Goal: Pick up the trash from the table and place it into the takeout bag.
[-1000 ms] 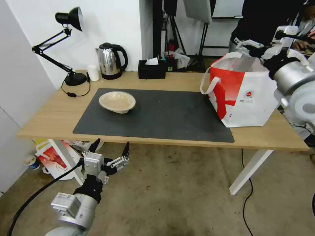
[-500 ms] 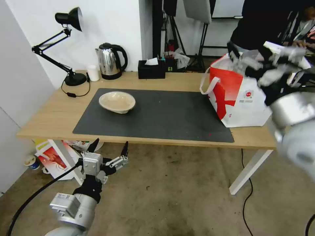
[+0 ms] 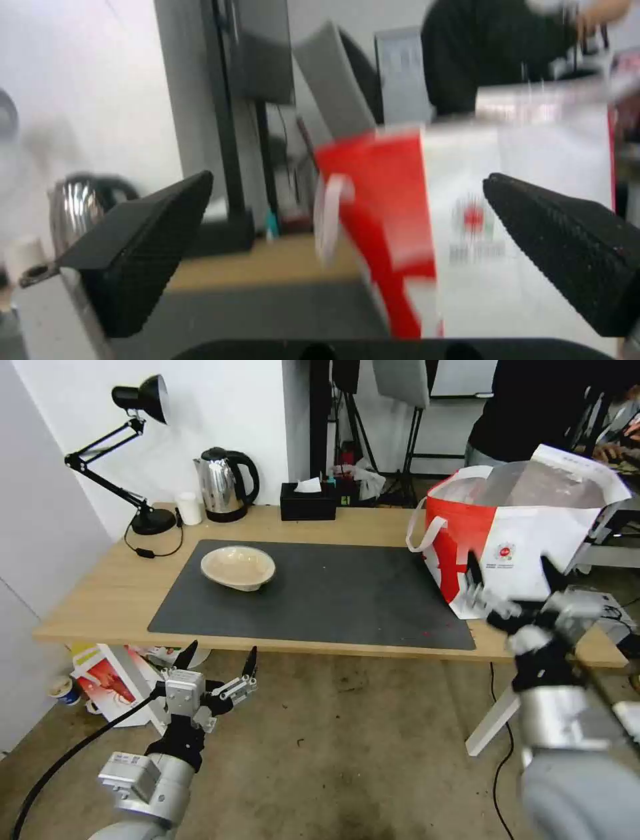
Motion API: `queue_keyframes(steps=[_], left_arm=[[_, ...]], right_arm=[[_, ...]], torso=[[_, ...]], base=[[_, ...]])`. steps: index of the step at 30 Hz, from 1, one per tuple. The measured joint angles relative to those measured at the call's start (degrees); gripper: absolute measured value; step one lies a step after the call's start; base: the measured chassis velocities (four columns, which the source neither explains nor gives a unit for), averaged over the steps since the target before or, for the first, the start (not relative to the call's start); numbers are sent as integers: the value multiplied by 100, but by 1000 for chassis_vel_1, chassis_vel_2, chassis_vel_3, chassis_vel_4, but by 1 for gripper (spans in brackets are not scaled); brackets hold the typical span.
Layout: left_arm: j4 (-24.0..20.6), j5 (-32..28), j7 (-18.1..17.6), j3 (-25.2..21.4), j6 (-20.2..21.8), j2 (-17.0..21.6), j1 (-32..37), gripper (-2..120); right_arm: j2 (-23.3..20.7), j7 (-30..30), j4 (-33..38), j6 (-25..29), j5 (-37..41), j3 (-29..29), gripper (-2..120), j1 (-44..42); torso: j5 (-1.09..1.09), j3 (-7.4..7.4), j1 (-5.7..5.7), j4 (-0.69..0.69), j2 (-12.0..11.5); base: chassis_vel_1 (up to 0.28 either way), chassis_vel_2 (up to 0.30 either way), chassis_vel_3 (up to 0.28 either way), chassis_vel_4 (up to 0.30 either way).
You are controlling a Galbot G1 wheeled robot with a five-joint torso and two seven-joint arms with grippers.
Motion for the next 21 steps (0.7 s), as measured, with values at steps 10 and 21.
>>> queue_keyframes(steps=[10,21], left_arm=[[0,-1,-47,-19,58,0,11,99],[0,82,-156,-31,138,0,53,99]], right_arm=[[-52,483,-24,-659,-605,-919,100,-552],[-85,843,-55,-792,-948,-1589,100,-750]], torso=[[1,0,1,-1,0],[1,1,1,-1,0]], base=[[0,0,0,0],[0,0,0,0]])
